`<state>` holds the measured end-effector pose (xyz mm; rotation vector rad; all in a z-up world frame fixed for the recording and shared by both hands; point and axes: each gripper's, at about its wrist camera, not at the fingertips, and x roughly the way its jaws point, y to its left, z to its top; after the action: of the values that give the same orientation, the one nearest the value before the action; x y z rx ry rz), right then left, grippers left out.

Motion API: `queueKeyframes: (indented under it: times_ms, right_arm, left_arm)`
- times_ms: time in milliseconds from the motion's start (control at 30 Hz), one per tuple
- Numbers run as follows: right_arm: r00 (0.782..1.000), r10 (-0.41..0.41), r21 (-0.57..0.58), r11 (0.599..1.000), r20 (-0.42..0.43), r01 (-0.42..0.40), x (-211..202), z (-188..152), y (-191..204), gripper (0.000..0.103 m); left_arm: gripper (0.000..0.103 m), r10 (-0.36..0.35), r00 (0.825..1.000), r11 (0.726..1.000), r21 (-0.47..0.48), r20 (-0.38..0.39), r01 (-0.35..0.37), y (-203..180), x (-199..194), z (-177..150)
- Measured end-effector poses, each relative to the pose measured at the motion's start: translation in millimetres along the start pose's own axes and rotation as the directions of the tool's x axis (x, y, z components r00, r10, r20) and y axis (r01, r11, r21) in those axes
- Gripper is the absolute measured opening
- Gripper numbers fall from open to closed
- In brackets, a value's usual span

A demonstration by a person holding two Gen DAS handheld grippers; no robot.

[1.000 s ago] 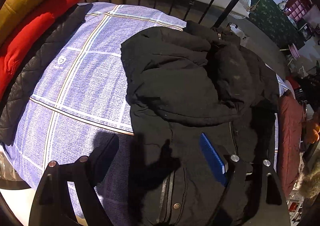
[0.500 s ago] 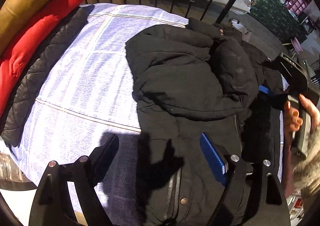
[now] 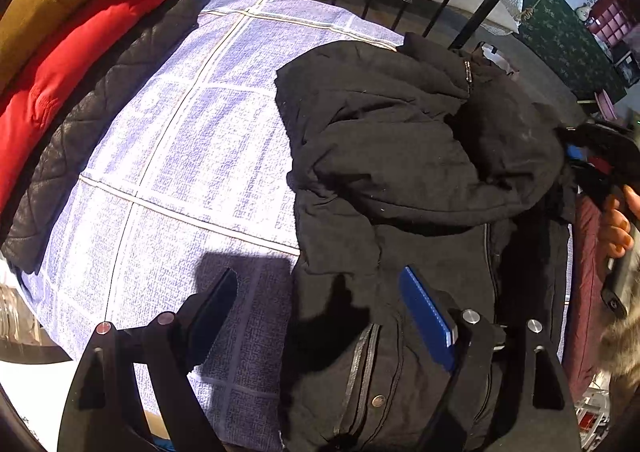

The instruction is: Fold large clothes

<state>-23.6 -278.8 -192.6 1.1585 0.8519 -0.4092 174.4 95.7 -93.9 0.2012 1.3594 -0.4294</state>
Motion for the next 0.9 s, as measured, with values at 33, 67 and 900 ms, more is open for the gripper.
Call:
queueKeyframes:
  times_ms: [33,67,900]
  right_arm:
    - [0.996,-0.022,0.001,1.000,0.082,0.022,-21,0,0,0.015]
    - [0.982,-0.048,0.011,0.999,0.182,0.047,-46,-1,-3,0.015]
    - [0.889,-0.415,-0.498,0.739,0.193,0.453,-29,-15,7,0.078]
  left_arm:
    - [0.081,-0.004,1.000,1.000,0.002,0.002,0.004,-2,0,1]
    - [0.081,-0.010,1.000,1.000,0.005,0.004,0.010,-4,1,3]
    - [0.093,0.097,0.988,0.953,0.277,0.121,-0.127,-94,32,74]
